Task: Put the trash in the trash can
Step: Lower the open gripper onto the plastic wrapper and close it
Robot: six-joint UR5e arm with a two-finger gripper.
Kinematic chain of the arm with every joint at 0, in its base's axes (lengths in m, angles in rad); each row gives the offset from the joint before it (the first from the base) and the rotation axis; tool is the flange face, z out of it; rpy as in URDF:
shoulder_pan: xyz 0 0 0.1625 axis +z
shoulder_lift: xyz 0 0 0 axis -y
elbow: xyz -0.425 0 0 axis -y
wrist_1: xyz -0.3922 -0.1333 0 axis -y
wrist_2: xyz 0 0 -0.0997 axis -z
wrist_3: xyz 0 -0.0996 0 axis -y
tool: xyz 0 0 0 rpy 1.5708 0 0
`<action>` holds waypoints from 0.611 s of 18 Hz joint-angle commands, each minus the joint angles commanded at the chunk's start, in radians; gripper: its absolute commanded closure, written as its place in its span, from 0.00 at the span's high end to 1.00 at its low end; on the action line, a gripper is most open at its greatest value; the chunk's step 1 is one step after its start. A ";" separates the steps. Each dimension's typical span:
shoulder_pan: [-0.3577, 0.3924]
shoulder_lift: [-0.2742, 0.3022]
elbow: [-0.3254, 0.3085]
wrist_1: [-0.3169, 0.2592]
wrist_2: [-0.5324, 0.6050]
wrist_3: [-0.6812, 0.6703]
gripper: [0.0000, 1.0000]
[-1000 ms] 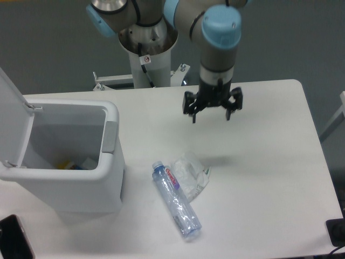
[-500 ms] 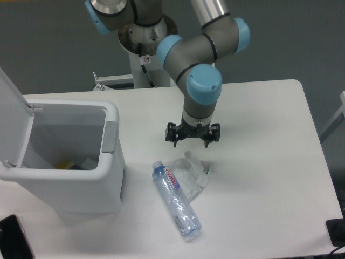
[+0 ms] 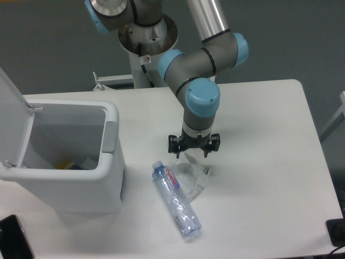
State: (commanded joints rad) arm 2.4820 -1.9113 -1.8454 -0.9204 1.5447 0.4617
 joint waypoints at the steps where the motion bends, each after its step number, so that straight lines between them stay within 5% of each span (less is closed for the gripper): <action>1: 0.000 0.000 0.002 -0.002 0.008 -0.003 0.12; 4: 0.009 0.006 0.005 -0.002 0.014 -0.006 0.00; 11: 0.057 0.061 0.087 -0.011 0.003 0.005 0.00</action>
State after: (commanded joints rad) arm 2.5386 -1.8501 -1.7581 -0.9311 1.5479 0.4663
